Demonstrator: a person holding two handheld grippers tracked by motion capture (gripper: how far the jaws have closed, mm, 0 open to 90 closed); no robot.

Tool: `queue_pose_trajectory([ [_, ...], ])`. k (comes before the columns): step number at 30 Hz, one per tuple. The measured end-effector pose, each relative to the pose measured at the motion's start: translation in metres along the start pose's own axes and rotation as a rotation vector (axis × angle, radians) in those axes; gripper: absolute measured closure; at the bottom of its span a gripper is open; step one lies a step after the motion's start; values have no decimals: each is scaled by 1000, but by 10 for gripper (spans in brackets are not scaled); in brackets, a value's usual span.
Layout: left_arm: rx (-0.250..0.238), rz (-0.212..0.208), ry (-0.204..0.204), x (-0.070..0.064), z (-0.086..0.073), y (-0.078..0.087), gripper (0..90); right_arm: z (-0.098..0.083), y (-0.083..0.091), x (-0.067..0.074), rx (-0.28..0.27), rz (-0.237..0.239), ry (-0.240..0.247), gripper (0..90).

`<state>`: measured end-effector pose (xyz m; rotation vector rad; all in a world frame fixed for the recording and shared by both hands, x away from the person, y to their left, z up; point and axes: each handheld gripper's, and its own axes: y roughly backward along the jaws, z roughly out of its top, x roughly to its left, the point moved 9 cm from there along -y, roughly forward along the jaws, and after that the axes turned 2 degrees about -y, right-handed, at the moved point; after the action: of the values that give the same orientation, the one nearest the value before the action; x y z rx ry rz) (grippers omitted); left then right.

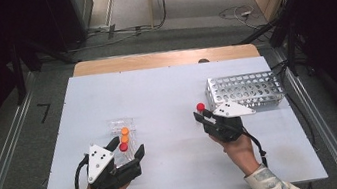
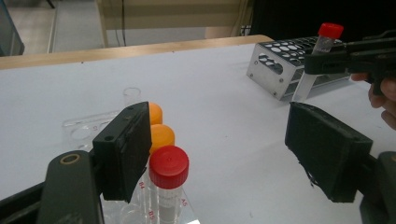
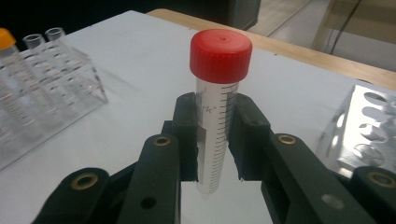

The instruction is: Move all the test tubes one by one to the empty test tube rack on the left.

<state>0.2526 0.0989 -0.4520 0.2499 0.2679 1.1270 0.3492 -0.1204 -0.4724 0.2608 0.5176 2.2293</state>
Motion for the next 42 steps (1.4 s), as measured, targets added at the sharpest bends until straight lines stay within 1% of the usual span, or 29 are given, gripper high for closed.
queue_pose_trajectory([
  [5, -5, -30, -7, -11, 5, -3, 248, -2, 1, 19, 2, 52, 4, 709],
  [7, -8, -46, -10, -17, 8, -5, 255, -4, 1, 26, 5, 63, 16, 709],
  [8, -9, -59, -8, -20, 9, -7, 259, -5, 0, 30, 9, 70, 21, 709],
  [12, -2, -100, -19, -34, 11, -16, 282, -9, -2, 46, 23, 110, 30, 708],
  [15, 3, -124, -39, -44, 12, -24, 303, -11, -4, 58, 25, 132, 48, 709],
  [17, 6, -141, -40, -50, 13, -30, 324, -12, -6, 65, 28, 154, 42, 709],
  [21, 11, -181, -52, -61, 15, -42, 384, -14, -7, 77, 34, 179, 61, 709],
  [26, 17, -218, -72, -76, 17, -54, 477, -16, -6, 90, 33, 202, 78, 709],
  [28, 26, -225, -79, -78, 17, -57, 532, -16, -6, 92, 31, 204, 91, 709],
  [31, 25, -229, -75, -79, 16, -60, 598, -15, -4, 93, 26, 209, 89, 709],
  [36, 16, -216, -80, -77, 18, -61, 686, -15, -4, 93, 24, 210, 88, 709],
  [42, 16, -208, -88, -77, 17, -62, 698, -15, -4, 93, 25, 210, 84, 709],
])
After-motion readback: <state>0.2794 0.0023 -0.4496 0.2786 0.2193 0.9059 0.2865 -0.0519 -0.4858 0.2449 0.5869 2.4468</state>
